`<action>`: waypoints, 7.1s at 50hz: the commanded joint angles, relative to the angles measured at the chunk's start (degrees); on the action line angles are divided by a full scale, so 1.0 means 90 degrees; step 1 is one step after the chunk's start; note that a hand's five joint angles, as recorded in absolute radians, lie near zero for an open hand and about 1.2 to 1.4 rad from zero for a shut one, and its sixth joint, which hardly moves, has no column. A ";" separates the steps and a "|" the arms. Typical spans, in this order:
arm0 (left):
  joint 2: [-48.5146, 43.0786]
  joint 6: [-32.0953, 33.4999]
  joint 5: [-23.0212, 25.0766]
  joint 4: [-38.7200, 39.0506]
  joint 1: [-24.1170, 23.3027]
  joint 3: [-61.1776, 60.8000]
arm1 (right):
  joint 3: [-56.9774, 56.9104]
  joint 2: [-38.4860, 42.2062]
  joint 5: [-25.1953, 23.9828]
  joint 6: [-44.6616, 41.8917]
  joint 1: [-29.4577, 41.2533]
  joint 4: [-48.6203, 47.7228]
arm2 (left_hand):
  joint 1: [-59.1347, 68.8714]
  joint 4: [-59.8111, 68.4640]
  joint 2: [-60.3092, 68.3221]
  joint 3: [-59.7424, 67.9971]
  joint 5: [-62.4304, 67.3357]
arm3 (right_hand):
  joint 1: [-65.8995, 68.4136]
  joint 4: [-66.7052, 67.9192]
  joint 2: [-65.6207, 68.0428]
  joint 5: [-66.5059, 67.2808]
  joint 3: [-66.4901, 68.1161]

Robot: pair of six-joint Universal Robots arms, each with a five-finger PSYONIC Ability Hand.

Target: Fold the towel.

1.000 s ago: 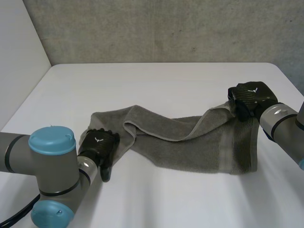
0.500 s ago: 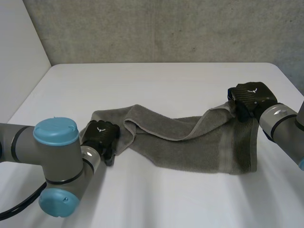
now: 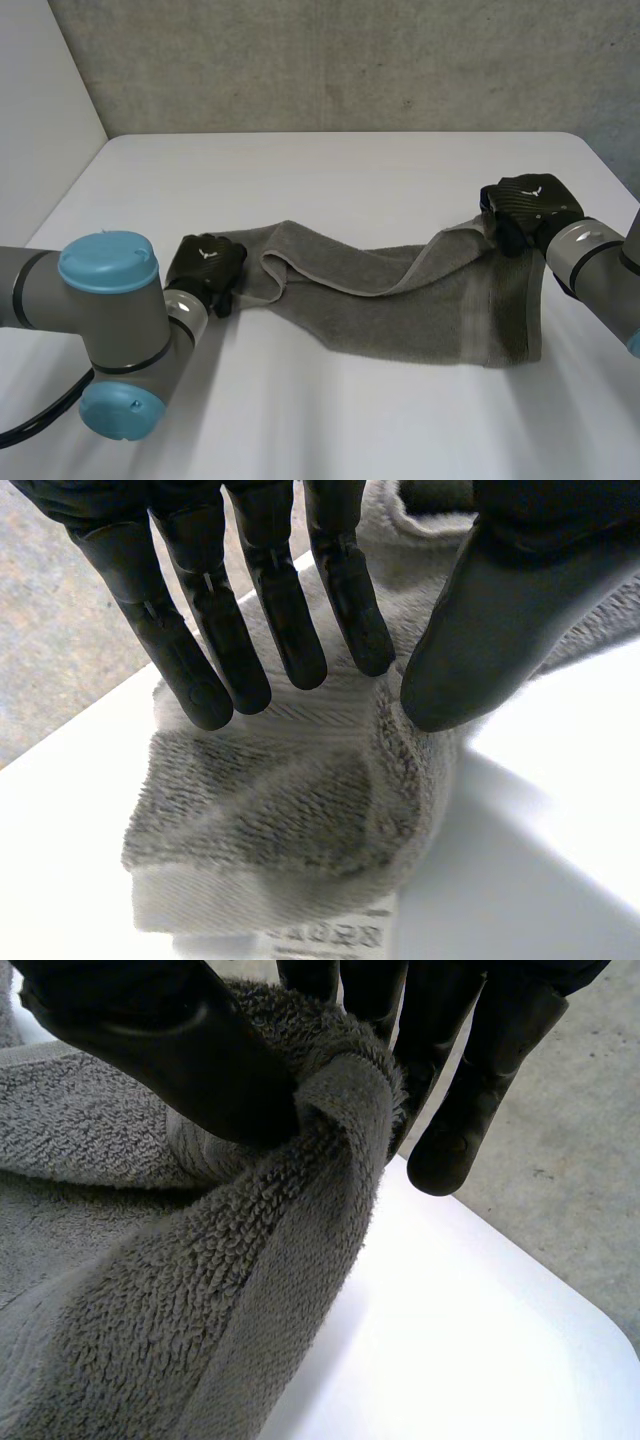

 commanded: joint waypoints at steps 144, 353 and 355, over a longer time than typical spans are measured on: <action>0.0084 0.0899 0.0425 0.0047 0.0224 -0.0656 | 0.0030 -0.0456 -0.0010 0.0001 0.0030 0.0039 | -0.5406 -0.5362 -0.5407 -0.5429 -0.6476 | 0.0408 0.0339 0.0652 0.0397 0.0388; 0.3430 0.0420 0.0806 0.0927 0.1962 -0.1846 | 0.1682 -0.2535 -0.0301 -0.0175 -0.0574 0.0406 | 0.1320 0.1364 0.1319 0.1297 0.0250 | 0.0408 0.0339 0.0652 0.0397 0.0388; 0.3667 0.0420 0.0875 0.0819 0.1982 -0.1945 | 0.1583 -0.2604 -0.0508 -0.0174 -0.0781 0.0732 | 0.1320 0.1364 0.1319 0.1297 0.0250 | 0.0408 0.0339 0.0652 0.0397 0.0388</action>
